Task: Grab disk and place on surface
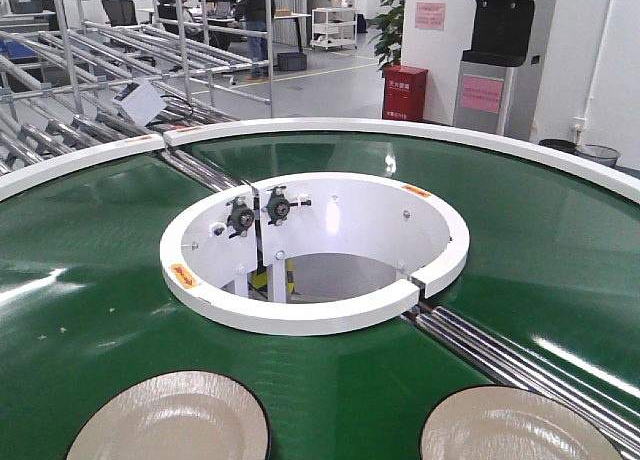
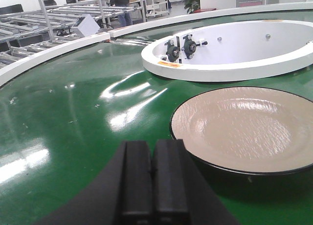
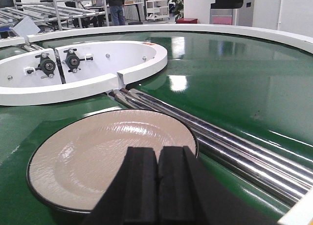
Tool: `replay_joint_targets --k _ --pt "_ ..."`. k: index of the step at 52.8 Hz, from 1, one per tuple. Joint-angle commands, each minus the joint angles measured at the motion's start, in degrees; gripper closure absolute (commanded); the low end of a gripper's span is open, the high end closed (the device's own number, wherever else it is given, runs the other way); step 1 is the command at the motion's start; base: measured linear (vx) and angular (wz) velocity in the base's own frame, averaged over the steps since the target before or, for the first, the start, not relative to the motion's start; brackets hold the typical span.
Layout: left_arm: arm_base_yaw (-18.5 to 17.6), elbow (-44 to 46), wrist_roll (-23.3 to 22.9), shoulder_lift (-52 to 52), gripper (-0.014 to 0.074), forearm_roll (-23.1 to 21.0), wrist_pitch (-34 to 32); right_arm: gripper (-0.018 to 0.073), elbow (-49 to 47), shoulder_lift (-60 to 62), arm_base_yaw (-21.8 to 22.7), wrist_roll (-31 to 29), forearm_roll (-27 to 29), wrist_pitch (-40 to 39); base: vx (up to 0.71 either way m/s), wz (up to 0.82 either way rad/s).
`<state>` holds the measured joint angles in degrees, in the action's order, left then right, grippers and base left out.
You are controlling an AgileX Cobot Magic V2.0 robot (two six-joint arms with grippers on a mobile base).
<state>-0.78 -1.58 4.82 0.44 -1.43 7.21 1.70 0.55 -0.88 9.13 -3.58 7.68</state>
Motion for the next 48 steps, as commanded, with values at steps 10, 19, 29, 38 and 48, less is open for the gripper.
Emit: replay_joint_targets --k 10,19,29,38,48 --pt "-0.5 -0.7 -0.6 1.0 0.0596 -0.6 -5.1 0.0568 1.1 0.5 0.4 0.0 -0.5 -4.8 0.0 0.0" --pt "-0.5 -0.7 -0.6 1.0 0.0596 -0.6 -5.1 0.0568 1.1 0.5 0.4 0.0 -0.5 -4.8 0.0 0.0" --pt "-0.5 -0.7 -0.6 1.0 0.0596 -0.6 -5.1 0.0568 1.1 0.5 0.4 0.0 -0.5 -4.8 0.0 0.0" --pt "-0.5 -0.7 -0.6 1.0 0.0596 -0.6 -5.1 0.0568 1.1 0.5 0.4 0.0 -0.5 -4.8 0.0 0.0" --pt "-0.5 -0.7 -0.5 1.0 0.0596 -0.6 -5.1 0.0568 1.1 0.5 0.4 0.0 -0.5 -4.9 0.0 0.0"
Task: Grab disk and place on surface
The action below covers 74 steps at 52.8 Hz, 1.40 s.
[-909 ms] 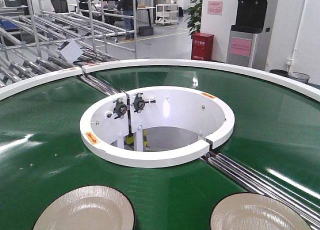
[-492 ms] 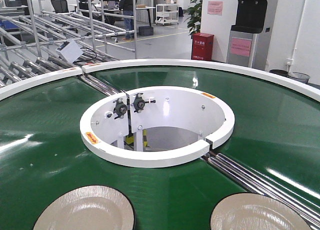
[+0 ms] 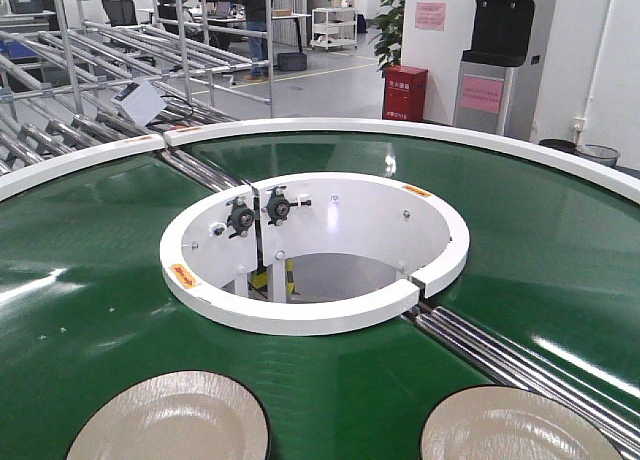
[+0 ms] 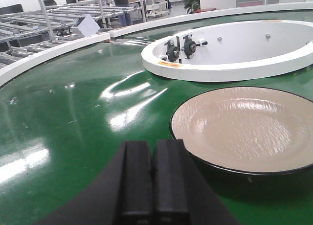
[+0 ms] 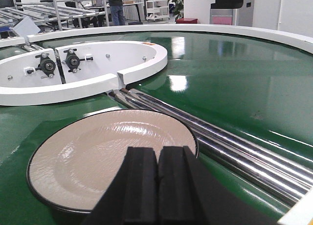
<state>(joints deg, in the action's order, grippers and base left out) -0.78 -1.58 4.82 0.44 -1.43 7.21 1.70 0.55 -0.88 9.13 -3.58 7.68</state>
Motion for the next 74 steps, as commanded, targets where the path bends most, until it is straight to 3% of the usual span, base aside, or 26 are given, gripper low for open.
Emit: replay_joint_targets --k 1,10,18,23,29,33,38,44,51,61,74 --pt "-0.5 -0.7 -0.5 1.0 0.0596 -0.6 -5.1 0.0568 1.1 0.5 0.4 0.0 -0.5 -4.9 0.0 0.0" --pt "-0.5 -0.7 -0.5 1.0 0.0596 -0.6 -5.1 0.0568 1.1 0.5 0.4 0.0 -0.5 -6.0 0.0 0.0" --pt "-0.5 -0.6 -0.5 1.0 0.0596 -0.6 -6.2 0.0568 1.1 0.5 0.4 0.0 -0.5 -11.8 0.0 0.0" --pt "-0.5 -0.2 -0.9 1.0 0.0596 -0.7 -12.1 0.0568 1.1 0.5 0.4 -0.1 -0.6 -19.6 0.0 0.0" --pt "-0.5 3.1 -4.8 1.0 0.0596 -3.2 -19.4 0.0568 -1.3 0.5 0.4 -0.1 -0.6 -29.0 0.0 0.0" --pt "-0.5 9.3 -4.8 0.8 0.0596 -3.5 -18.7 0.0568 -6.7 0.2 0.4 -0.1 -0.5 -26.9 0.0 0.0" --pt "-0.5 21.0 -0.4 -2.0 0.0596 -3.1 -15.2 0.0568 -19.5 -3.4 0.4 -0.6 -0.5 -19.3 0.0 0.0" --pt "-0.5 33.5 6.3 -11.8 0.0596 -3.2 -12.7 0.0568 -33.8 -13.9 0.4 -3.1 -0.8 -10.4 0.0 0.0" --pt "-0.5 43.4 6.7 -25.3 0.0596 -3.2 -11.4 0.0568 -44.2 -26.4 0.4 -3.5 -0.8 -5.7 0.0 0.0" --pt "-0.5 47.2 4.5 -39.9 0.0596 -3.7 -10.2 0.0568 -49.2 -40.3 0.4 -3.2 -0.3 -6.3 0.0 0.0" --pt "-0.5 47.2 4.0 -49.9 0.0582 -3.7 -10.2 0.0556 -49.0 -51.1 0.0 -2.8 -0.3 -6.4 0.0 0.0"
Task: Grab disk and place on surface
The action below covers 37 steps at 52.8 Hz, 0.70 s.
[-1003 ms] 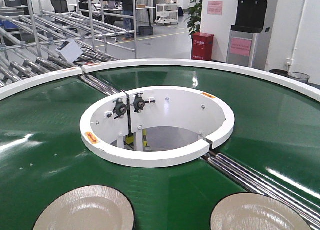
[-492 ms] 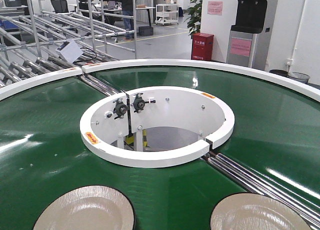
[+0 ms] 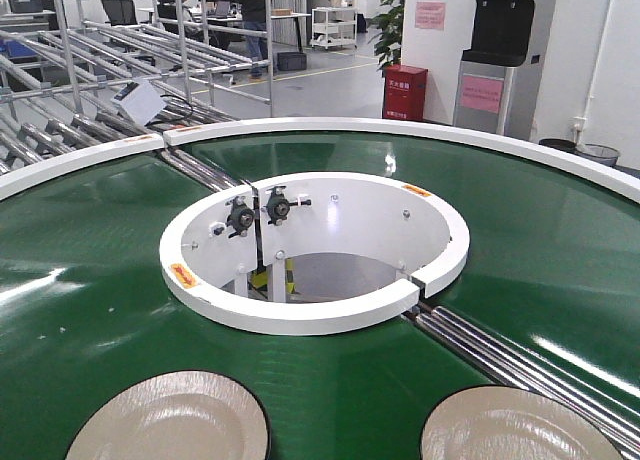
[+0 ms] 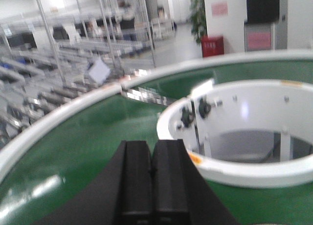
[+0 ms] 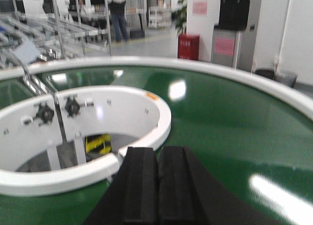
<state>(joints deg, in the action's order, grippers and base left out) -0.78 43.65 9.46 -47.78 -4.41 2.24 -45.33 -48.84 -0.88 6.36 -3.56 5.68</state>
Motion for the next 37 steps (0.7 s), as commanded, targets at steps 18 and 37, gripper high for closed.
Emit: replay_joint_targets --k 18,37 --pt "-0.5 2.0 -0.7 -3.3 0.0233 -0.7 -5.2 0.0128 -2.0 -3.0 0.0 0.1 -0.3 -4.4 0.0 0.0" --pt "-0.5 2.0 -4.1 -3.3 0.0001 -3.1 -4.7 -0.0157 -2.0 -3.0 0.0 1.6 1.4 -3.5 0.0 0.0"
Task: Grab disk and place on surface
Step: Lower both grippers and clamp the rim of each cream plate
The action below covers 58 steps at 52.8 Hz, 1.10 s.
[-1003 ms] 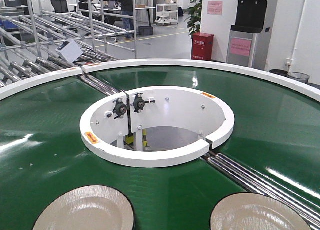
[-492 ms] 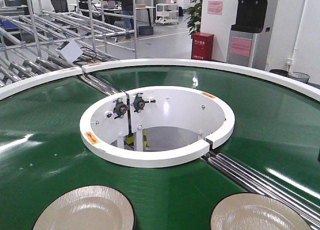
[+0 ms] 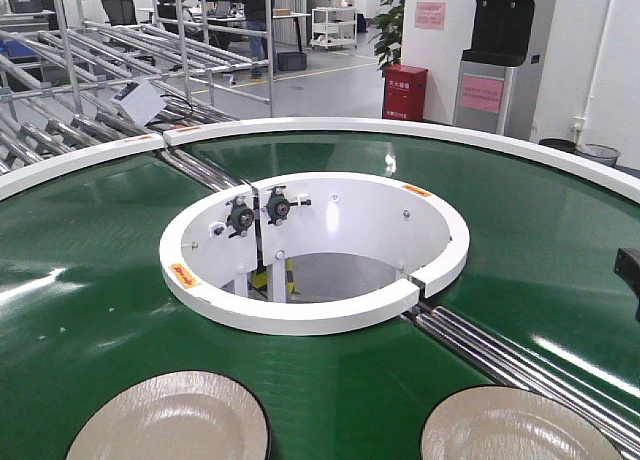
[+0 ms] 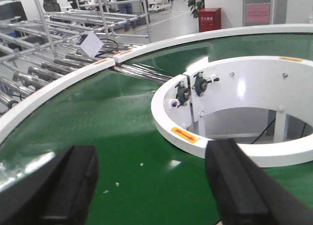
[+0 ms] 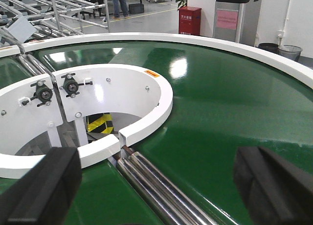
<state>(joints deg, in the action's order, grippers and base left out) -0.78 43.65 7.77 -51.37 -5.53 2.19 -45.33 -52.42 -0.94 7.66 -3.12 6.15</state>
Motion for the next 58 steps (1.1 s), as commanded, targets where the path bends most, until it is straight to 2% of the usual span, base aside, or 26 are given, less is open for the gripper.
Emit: replay_joint_targets --k 1,4,9,14,16,19,20,24,27,28,31,35,39,43,45,50,58 --pt "-0.5 2.0 -2.6 0.2 0.0005 -2.4 -4.1 -0.0151 -2.1 0.6 0.0 0.3 1.4 -3.3 0.0 0.0" --pt "-0.5 2.2 -3.8 0.1 0.002 -2.9 -1.3 -0.0132 -2.9 0.3 0.3 0.3 2.3 0.7 0.0 0.0" --pt "-0.5 5.9 -4.7 -2.3 0.0055 -4.9 10.2 -0.0082 -6.1 -2.8 0.3 -0.1 2.4 11.4 0.0 0.0" --pt "-0.5 12.6 1.8 -8.0 0.0099 -9.8 21.8 -0.0006 -11.1 -9.2 0.3 -2.0 5.5 21.0 0.0 0.0" --pt "-0.5 14.9 4.7 -9.7 0.0111 -12.5 24.2 0.002 -12.9 -12.2 0.3 -4.5 9.1 24.8 0.0 0.0" --pt "-0.5 18.8 13.1 -14.5 0.0136 -20.9 29.8 0.0046 -15.7 -16.4 0.3 -10.4 16.5 29.9 0.0 0.0" --pt "-0.5 19.6 14.9 -15.5 0.0139 -23.1 31.1 0.0055 -16.7 -18.0 0.3 -13.4 20.0 31.9 0.0 0.0" --pt "-0.5 23.0 24.6 -21.4 0.0156 -37.4 39.1 0.0074 -19.8 -23.9 0.3 -25.2 34.3 38.4 0.0 0.0" --pt "-0.5 24.6 30.1 -26.4 0.0158 -45.6 43.8 0.0074 -21.2 -27.7 0.3 -32.1 43.7 42.1 0.0 0.0" --pt "-0.5 24.9 31.0 -28.0 0.0158 -47.9 45.1 0.0074 -21.6 -29.0 0.3 -34.6 47.3 43.2 0.0 0.0" --pt "-0.4 25.2 31.7 -31.9 0.0158 -51.6 47.2 0.0074 -22.3 -32.0 0.3 -37.4 51.9 44.8 0.0 0.0" --pt "0.6 25.3 31.0 -35.8 0.0158 -51.0 47.5 0.0074 -22.7 -34.6 0.5 -37.8 52.7 45.3 0.0 0.0" --pt "3.0 25.3 29.0 -39.4 0.0158 -47.5 47.5 0.0074 -22.7 -36.0 2.8 -38.2 51.9 47.5 0.0 0.0" --pt "7.5 25.3 26.2 -41.5 0.0158 -41.3 47.1 0.0074 -22.7 -36.7 8.9 -38.5 51.1 49.8 0.0 0.0" --pt "9.1 25.3 25.2 -42.1 0.0158 -39.5 46.7 0.0074 -22.7 -36.7 11.7 -38.4 51.3 49.8 0.0 0.0" --pt "12.7 25.3 25.2 -43.1 0.0158 -36.4 45.9 0.0074 -22.7 -36.7 20.0 -38.4 53.9 49.2 0.0 0.0" --pt "15.8 25.4 26.7 -46.8 0.0158 -33.6 46.6 0.0074 -22.7 -36.7 28.4 -39.6 58.2 49.0 0.0 0.0"
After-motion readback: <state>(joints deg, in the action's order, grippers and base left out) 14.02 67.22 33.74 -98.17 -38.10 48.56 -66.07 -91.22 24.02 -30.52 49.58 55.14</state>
